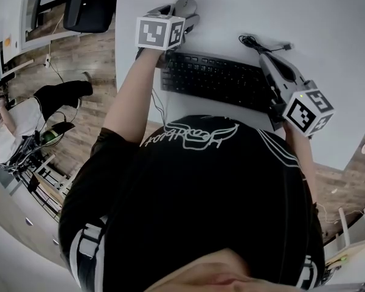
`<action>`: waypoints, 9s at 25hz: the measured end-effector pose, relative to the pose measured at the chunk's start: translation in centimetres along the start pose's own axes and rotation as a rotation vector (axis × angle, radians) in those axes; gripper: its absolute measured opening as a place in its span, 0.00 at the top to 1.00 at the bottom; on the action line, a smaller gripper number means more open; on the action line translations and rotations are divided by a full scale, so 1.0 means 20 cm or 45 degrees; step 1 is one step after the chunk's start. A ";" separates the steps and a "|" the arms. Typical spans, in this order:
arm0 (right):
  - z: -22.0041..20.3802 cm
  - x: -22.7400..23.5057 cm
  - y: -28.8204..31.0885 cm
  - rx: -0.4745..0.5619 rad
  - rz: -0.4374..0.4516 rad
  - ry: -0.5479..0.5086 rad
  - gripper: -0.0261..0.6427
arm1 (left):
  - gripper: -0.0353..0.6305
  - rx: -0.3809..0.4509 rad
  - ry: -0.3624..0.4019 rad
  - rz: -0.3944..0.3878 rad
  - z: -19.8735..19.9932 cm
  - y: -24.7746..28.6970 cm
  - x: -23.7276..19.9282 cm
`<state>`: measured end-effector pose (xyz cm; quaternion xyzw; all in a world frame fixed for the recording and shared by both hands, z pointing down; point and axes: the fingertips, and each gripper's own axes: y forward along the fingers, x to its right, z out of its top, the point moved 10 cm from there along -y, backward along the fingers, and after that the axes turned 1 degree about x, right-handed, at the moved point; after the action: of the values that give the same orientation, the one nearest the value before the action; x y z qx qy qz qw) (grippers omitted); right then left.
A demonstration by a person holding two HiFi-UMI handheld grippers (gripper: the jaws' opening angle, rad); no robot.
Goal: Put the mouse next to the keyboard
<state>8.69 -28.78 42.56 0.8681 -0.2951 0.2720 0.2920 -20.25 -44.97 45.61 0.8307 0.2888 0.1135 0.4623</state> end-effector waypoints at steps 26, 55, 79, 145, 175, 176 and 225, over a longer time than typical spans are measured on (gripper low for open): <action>0.00 -0.01 -0.03 0.031 -0.020 0.006 0.94 | 0.48 -0.092 0.039 0.035 0.04 0.01 0.03; -0.04 -0.10 -0.16 0.090 -0.126 -0.020 0.94 | 0.50 0.075 0.060 0.123 0.05 -0.06 0.06; -0.19 -0.63 -0.34 0.243 -0.221 -0.193 0.94 | 0.50 0.674 0.178 -0.169 -0.03 -0.88 0.31; -1.05 -0.67 -2.28 0.407 -0.262 -0.283 0.94 | 0.50 0.783 0.254 -0.453 -0.91 -1.39 2.51; -0.51 0.11 -2.40 0.265 -0.120 -0.284 0.94 | 0.50 0.710 0.000 -0.279 -0.39 -0.86 2.80; -0.49 0.12 -2.40 0.271 -0.115 -0.285 0.94 | 0.50 0.711 -0.001 -0.269 -0.38 -0.86 2.80; -0.11 1.01 -2.49 -0.019 0.057 -0.254 0.94 | 0.50 0.247 -0.189 0.202 -0.25 0.05 2.86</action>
<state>55.22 -1.73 39.92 0.8818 -0.3441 0.1887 0.2615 23.93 -8.38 44.73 0.8978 0.1967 0.0594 0.3896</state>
